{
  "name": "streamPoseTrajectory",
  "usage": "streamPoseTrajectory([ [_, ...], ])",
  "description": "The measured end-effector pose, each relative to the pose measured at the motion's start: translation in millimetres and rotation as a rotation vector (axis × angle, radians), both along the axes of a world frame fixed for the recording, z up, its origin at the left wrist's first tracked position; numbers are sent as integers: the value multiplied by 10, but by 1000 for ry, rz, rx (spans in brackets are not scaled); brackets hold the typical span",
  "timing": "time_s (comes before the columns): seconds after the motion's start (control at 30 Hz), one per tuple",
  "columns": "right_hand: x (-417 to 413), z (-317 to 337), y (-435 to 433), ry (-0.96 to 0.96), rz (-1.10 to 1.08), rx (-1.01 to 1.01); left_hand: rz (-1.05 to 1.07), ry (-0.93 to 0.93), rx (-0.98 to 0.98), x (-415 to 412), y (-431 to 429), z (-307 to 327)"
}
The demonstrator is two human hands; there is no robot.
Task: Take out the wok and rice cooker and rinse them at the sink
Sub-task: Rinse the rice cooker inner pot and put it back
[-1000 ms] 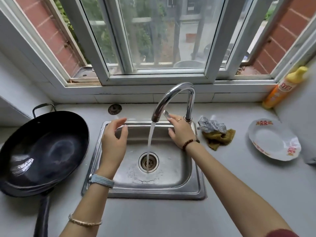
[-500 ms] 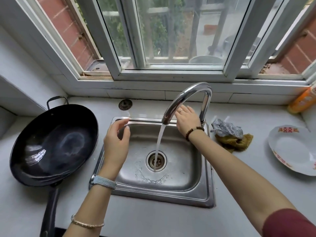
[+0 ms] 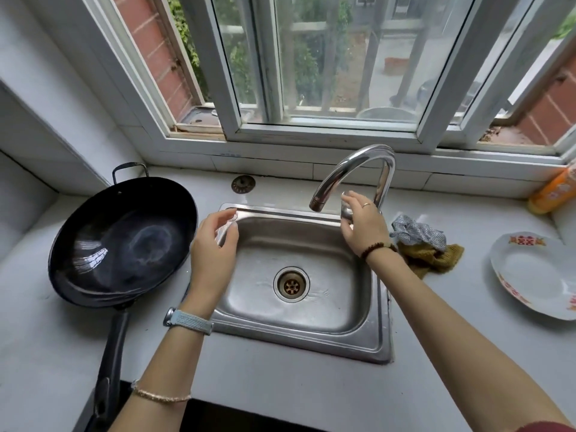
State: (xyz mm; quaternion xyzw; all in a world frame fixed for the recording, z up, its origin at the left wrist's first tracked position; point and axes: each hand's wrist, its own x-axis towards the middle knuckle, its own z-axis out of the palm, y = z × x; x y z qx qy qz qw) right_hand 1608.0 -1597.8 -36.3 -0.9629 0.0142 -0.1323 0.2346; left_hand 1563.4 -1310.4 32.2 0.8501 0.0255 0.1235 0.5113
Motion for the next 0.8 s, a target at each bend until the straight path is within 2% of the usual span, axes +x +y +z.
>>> streamPoseTrajectory([
  [0.13,-578,145,161,-107,-37,146,46,-6,5,-218,267,68],
  [0.37,-1255,583,908,-246,128,330,202,-64,31,-810,971,195],
  [0.7,-1606,1218,2777,-329,489,429,513,-142,252,-2067,2545,533],
  [0.8,-1817,1301,3416,-344,572,476,570,-164,260,-2526,3046,632],
])
